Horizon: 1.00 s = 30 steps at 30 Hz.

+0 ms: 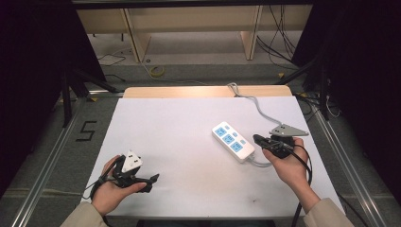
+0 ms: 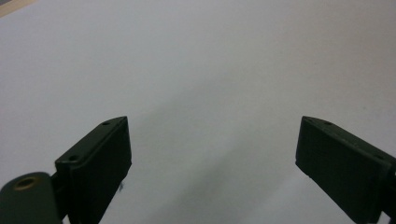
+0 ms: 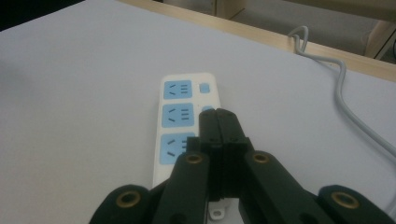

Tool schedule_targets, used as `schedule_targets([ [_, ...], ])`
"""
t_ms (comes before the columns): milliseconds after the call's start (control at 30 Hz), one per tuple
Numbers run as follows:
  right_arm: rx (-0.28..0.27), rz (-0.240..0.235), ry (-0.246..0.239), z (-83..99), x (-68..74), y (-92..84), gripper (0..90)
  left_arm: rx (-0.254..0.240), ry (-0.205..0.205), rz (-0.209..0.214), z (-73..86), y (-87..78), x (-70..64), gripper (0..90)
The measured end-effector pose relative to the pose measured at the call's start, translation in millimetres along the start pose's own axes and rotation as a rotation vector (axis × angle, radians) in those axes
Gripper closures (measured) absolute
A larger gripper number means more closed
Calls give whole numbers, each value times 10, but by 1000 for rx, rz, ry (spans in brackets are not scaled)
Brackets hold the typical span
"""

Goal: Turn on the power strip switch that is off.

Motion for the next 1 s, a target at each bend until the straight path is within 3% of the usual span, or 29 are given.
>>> schedule_targets([
  [1000, 32, -3, -15, -49, 21, 177, 900, 1, 5, 1, -2, 3, -1, 104],
])
Point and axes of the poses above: each handheld gripper's, and its own axes: y roughly forward along the jaws, z roughly out of its underside, x roughly to its left, the point moved 8 cm from there along y, roughly forward along the jaws, and after that the axes turned 13 degrees about z, right-handed, at the moved point
